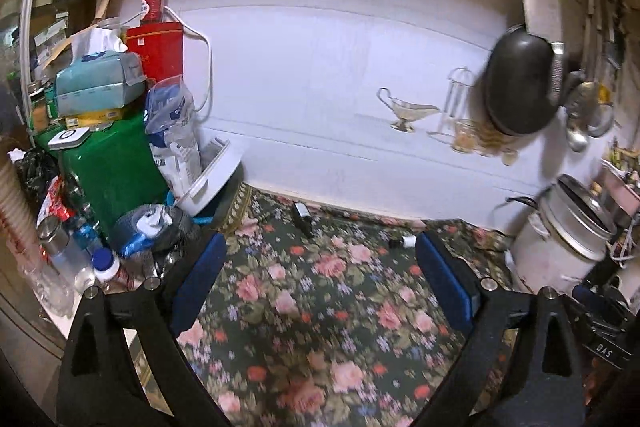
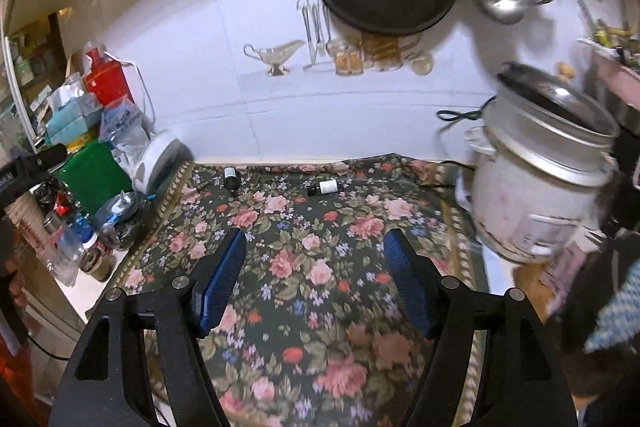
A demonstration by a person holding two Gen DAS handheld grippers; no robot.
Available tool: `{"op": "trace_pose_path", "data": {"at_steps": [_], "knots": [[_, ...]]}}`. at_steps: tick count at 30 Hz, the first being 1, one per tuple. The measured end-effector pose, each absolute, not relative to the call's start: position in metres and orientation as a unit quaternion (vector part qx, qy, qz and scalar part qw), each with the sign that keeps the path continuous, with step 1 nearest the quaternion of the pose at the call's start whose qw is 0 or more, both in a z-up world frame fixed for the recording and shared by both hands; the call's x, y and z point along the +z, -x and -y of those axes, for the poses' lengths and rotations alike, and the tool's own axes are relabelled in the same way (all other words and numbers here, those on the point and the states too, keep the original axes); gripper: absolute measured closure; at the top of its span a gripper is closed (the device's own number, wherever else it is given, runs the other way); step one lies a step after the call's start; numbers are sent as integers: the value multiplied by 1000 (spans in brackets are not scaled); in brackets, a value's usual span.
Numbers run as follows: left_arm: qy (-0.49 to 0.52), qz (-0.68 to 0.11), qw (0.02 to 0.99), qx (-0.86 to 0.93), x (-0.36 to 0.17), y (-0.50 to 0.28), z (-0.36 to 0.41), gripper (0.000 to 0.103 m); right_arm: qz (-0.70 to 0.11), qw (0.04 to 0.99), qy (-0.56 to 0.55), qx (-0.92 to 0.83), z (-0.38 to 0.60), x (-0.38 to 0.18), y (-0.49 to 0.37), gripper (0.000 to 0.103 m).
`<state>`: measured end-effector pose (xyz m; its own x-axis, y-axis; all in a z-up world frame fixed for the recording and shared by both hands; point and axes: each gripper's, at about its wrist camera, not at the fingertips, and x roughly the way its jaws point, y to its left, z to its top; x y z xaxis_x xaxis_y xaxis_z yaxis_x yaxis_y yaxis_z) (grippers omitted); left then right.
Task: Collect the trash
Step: 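Raise both tools back over the counter, then grasp the green bottle with the left tool while the right tool grasps the brown bottle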
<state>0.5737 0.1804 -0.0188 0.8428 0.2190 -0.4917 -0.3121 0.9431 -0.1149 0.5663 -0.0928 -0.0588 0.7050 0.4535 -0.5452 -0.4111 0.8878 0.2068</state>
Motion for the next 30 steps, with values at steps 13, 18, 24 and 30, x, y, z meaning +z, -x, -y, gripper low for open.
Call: {"op": "trace_pose_path", "data": {"at_steps": [13, 18, 24, 30], "knots": [[84, -304, 943, 111, -82, -713, -265, 7, -389, 897, -112, 179, -3, -127, -727, 35], [91, -349, 927, 102, -127, -759, -297, 7, -421, 887, -131, 134, -38, -165, -792, 35], [99, -383, 914, 88, -174, -797, -313, 7, -455, 876, -131, 88, -69, -203, -848, 35], [84, -398, 910, 79, -208, -831, -310, 8, -474, 872, -119, 36, -81, -228, -867, 45]]}}
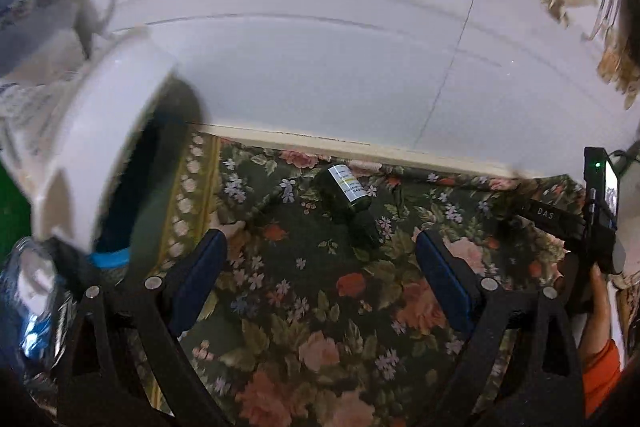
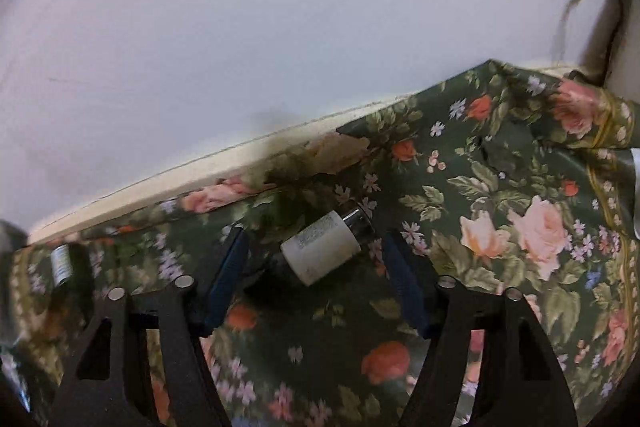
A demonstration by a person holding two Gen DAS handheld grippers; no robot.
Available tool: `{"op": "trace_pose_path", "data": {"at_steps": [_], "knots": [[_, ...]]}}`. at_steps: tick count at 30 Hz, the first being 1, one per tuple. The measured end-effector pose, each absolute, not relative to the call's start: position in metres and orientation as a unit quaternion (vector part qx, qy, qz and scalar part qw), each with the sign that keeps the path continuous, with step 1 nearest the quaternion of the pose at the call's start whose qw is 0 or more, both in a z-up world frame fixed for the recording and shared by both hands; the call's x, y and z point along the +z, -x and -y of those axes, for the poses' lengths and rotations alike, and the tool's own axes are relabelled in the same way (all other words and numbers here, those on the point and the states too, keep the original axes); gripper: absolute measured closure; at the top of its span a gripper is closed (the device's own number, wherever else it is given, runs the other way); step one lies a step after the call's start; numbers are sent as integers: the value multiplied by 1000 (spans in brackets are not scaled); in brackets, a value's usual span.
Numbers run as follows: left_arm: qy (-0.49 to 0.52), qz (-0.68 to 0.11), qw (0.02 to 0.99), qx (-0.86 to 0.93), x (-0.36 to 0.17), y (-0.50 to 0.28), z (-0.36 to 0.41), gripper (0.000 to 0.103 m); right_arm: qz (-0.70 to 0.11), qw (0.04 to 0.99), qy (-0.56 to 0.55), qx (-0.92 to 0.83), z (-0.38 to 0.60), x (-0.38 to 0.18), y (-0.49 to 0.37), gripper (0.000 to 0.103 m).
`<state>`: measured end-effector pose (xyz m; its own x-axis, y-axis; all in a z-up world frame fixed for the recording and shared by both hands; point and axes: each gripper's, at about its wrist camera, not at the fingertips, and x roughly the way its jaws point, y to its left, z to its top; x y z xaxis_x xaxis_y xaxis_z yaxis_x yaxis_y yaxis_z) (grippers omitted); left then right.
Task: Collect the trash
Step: 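Grasp the green bottle with the left tool while the right tool grasps the brown bottle, then lift both bottles off the floral cloth and carry them down over the bin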
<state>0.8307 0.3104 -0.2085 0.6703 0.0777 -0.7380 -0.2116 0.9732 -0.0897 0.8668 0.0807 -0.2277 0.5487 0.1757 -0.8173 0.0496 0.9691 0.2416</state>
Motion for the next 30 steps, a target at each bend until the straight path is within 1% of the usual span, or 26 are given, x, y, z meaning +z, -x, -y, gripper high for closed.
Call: {"op": "trace_pose_path", "data": {"at_steps": [2, 4, 6, 9, 17, 20, 21, 22, 23, 27, 28, 29, 30], "knots": [[77, -399, 910, 76, -216, -842, -308, 10, -473, 872, -118, 35, -79, -231, -865, 51], [71, -403, 910, 71, -223, -853, -306, 10, -476, 871, -116, 38, -77, -232, -862, 65], [67, -400, 911, 70, -230, -864, -305, 12, -477, 871, -107, 42, -73, -232, -857, 72], [69, -406, 908, 71, -240, -880, -307, 17, -476, 872, -102, 48, -64, -232, -845, 77], [102, -437, 890, 80, -273, -927, -315, 30, -471, 872, -113, 71, -21, -220, -794, 77], [105, -446, 884, 87, -283, -939, -315, 33, -467, 874, -111, 80, -7, -210, -771, 77], [108, -451, 882, 88, -286, -942, -315, 38, -465, 875, -109, 83, -2, -206, -764, 77], [109, -455, 879, 88, -288, -945, -314, 40, -464, 875, -107, 85, 3, -203, -756, 77], [113, -460, 876, 88, -291, -948, -314, 45, -462, 876, -107, 88, 9, -198, -746, 77], [113, -464, 873, 94, -293, -951, -309, 51, -457, 878, -105, 96, 25, -183, -714, 77], [110, -464, 874, 92, -292, -949, -306, 52, -456, 878, -106, 99, 26, -175, -718, 77], [103, -464, 876, 88, -289, -944, -302, 55, -455, 878, -108, 102, 28, -174, -728, 77], [100, -464, 876, 83, -289, -943, -300, 62, -453, 878, -112, 106, 34, -169, -722, 77]]}}
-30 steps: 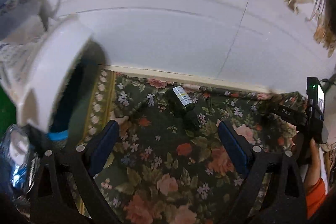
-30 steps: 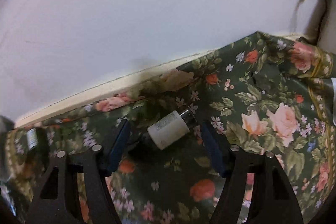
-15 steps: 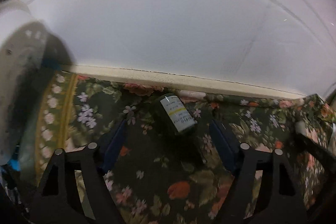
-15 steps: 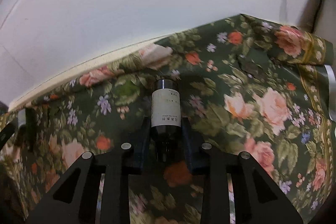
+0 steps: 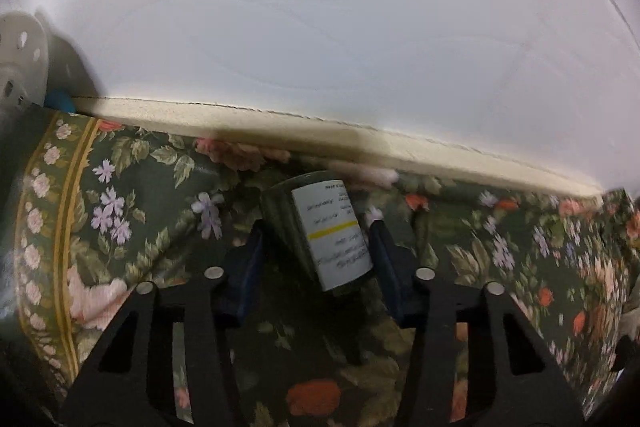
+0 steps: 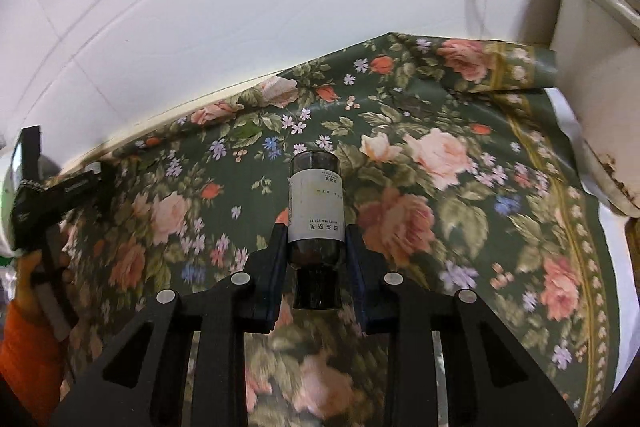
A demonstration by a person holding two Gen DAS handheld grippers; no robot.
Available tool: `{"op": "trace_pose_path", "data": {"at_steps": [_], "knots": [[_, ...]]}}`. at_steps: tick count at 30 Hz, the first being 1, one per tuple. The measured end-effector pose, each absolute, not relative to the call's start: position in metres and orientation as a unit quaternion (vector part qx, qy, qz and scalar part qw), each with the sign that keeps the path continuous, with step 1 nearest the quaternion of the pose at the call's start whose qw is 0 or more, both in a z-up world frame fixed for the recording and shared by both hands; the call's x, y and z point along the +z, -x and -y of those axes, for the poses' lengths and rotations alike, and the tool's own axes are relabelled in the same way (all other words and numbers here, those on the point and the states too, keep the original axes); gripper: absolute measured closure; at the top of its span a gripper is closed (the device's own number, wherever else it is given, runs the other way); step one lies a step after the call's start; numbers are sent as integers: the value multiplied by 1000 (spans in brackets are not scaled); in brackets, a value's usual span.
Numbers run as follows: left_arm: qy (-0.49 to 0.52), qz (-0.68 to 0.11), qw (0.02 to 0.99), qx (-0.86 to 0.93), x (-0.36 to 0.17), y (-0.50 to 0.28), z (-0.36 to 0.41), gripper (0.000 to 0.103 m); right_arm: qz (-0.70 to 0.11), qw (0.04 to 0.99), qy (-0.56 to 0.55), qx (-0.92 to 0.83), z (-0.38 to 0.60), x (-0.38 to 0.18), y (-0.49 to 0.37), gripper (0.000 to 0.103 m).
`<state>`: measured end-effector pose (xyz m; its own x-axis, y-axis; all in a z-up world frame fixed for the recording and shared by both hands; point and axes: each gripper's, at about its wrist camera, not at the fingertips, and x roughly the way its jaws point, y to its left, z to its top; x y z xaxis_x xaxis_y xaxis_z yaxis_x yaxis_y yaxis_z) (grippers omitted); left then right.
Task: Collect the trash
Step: 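Lift both bottles off the floral cloth and carry them down over the bin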
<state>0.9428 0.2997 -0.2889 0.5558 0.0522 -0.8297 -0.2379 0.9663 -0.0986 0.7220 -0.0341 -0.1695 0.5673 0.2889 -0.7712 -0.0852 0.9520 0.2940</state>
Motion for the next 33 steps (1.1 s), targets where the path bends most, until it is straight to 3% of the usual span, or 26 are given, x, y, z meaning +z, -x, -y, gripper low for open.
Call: {"op": "trace_pose_path", "data": {"at_steps": [11, 25, 33], "knots": [[64, -426, 902, 31, -228, -843, -240, 62, -421, 886, -115, 155, 25, -160, -715, 77], [45, -333, 939, 72, -124, -661, -149, 62, -369, 890, -83, 255, 87, -112, -621, 77], [54, -316, 945, 57, -89, -577, -118, 62, -338, 893, -71, 289, 98, -81, -553, 77]]}}
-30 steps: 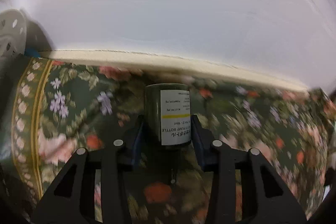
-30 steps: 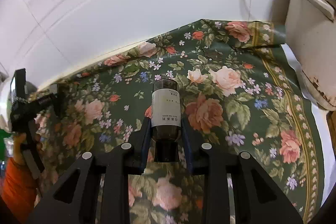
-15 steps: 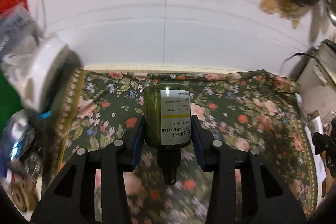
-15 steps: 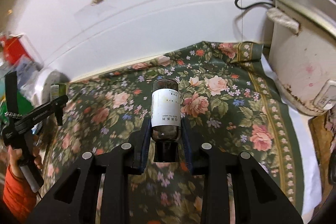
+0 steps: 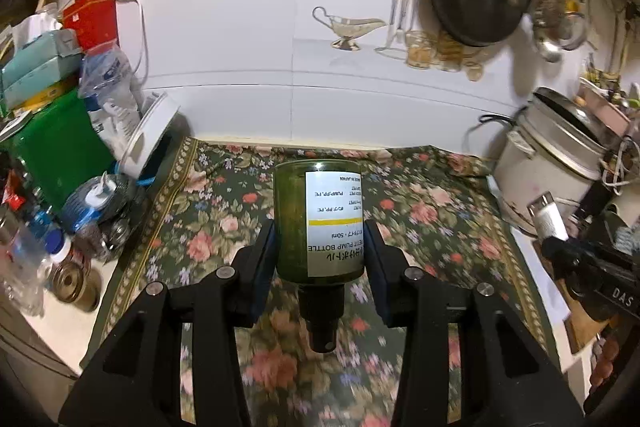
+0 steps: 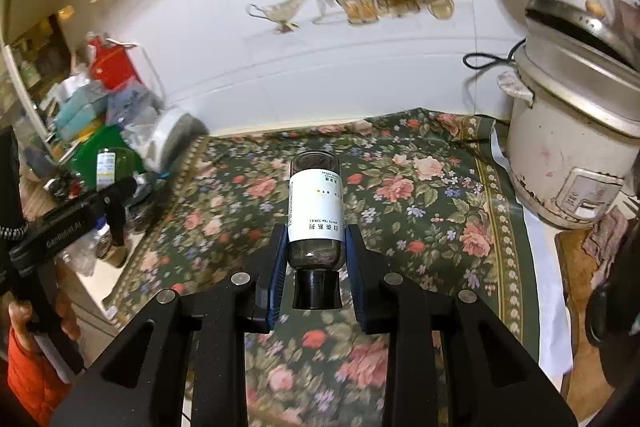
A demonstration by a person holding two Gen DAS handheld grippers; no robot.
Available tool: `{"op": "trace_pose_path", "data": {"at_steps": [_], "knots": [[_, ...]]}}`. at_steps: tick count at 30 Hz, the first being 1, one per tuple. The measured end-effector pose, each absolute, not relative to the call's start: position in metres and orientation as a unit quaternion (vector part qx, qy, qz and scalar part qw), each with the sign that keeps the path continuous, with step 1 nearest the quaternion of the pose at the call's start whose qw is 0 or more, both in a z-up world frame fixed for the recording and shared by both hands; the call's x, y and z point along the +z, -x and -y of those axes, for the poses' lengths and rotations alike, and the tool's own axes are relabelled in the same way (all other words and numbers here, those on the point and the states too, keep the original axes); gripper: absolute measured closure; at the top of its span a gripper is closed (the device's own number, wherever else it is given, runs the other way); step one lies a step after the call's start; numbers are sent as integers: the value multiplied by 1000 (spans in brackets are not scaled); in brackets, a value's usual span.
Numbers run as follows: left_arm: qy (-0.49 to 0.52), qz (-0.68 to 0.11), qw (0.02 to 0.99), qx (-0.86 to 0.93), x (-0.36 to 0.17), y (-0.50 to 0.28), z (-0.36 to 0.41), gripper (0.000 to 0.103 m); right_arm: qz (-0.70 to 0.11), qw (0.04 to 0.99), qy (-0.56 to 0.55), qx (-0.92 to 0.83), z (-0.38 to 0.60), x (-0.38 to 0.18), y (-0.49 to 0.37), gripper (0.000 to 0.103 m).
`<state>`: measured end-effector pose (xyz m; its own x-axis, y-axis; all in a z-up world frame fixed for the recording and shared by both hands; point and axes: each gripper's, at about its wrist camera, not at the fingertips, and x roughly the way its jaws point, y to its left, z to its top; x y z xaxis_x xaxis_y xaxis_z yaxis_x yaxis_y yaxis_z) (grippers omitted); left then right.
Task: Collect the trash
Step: 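Lift both bottles off the floral cloth and carry them down over the bin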
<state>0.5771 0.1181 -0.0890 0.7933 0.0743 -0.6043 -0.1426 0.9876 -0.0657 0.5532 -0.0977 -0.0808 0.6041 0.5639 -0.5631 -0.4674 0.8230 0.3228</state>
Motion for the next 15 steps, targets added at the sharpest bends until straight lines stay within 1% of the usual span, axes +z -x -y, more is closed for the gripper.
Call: {"op": "trace_pose_path", "data": {"at_steps": [8, 15], "knots": [[50, -329, 943, 24, -106, -509, -107, 62, -330, 897, -84, 283, 92, -79, -483, 77], [28, -350, 936, -8, -131, -442, -114, 62, -346, 896, -95, 261, 68, -101, -409, 77]]}}
